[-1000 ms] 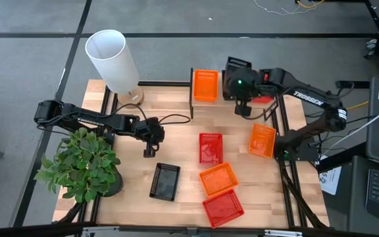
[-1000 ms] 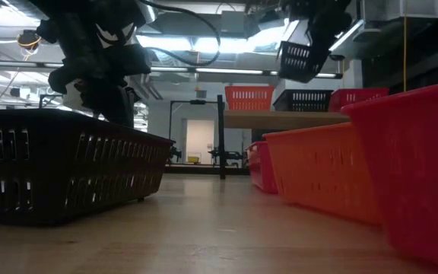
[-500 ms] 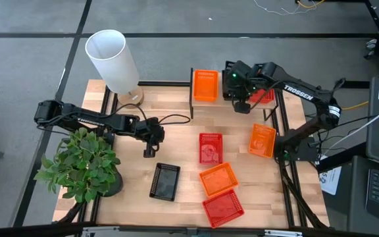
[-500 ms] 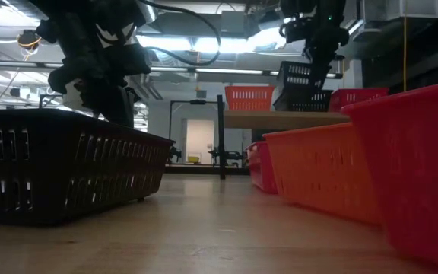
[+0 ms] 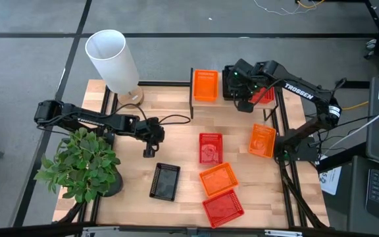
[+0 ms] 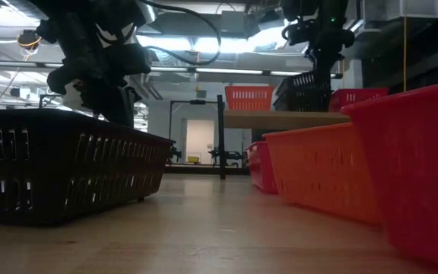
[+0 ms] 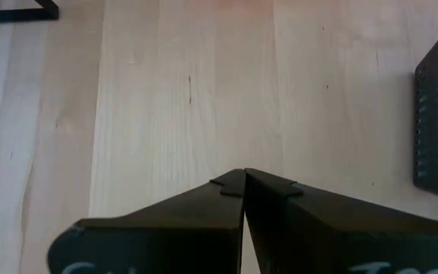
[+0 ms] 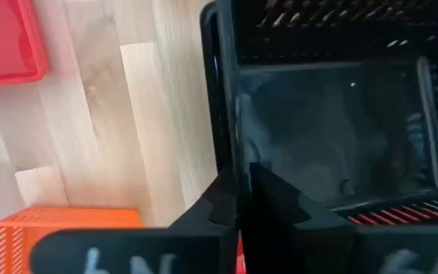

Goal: Stack baskets on shelf by color
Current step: Stack the top black bin on the black bin on the shelf

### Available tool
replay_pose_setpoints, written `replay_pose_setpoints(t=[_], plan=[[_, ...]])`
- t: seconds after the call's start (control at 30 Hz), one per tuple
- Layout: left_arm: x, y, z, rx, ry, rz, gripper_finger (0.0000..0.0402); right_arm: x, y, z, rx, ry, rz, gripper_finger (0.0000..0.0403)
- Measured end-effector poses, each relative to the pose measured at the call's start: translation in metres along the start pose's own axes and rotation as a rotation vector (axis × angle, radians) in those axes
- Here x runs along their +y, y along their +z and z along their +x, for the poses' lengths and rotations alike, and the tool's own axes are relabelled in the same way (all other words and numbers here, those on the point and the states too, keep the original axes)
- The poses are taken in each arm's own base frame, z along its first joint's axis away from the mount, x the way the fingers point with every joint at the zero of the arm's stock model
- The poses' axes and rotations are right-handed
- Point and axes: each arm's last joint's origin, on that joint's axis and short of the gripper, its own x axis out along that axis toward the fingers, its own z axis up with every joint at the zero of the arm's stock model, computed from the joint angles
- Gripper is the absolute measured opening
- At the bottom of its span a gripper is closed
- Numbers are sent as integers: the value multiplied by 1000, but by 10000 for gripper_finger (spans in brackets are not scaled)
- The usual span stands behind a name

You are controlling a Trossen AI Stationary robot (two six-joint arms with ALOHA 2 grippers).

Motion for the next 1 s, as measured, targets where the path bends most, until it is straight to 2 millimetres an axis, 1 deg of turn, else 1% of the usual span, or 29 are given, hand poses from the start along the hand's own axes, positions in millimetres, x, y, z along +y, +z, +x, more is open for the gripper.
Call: replay_pose_setpoints(t=[0.2, 0.33, 0.47, 0.67, 0.83, 0.93, 1.0], plan=[[0, 0, 0, 0, 0, 0, 0, -2, 3, 0, -32, -16, -10, 73], [0, 0, 0, 0, 0, -1, 0, -2, 6, 0, -63, -16, -6, 86], [0, 0, 0, 0, 0, -1, 0, -2, 7, 0, -86, 1, -5, 89], [0, 0, 0, 0, 0, -2, 0, 1, 1, -1, -27, 43, 60, 89], [0, 0, 0, 0, 0, -2, 0, 13, -4, -2, 31, 146, 108, 89], [0, 0, 0, 0, 0, -7, 0, 18, -4, -4, 39, 153, 93, 89], [0, 0, 0, -1, 0, -7, 0, 20, -2, -6, 19, 125, 80, 89]])
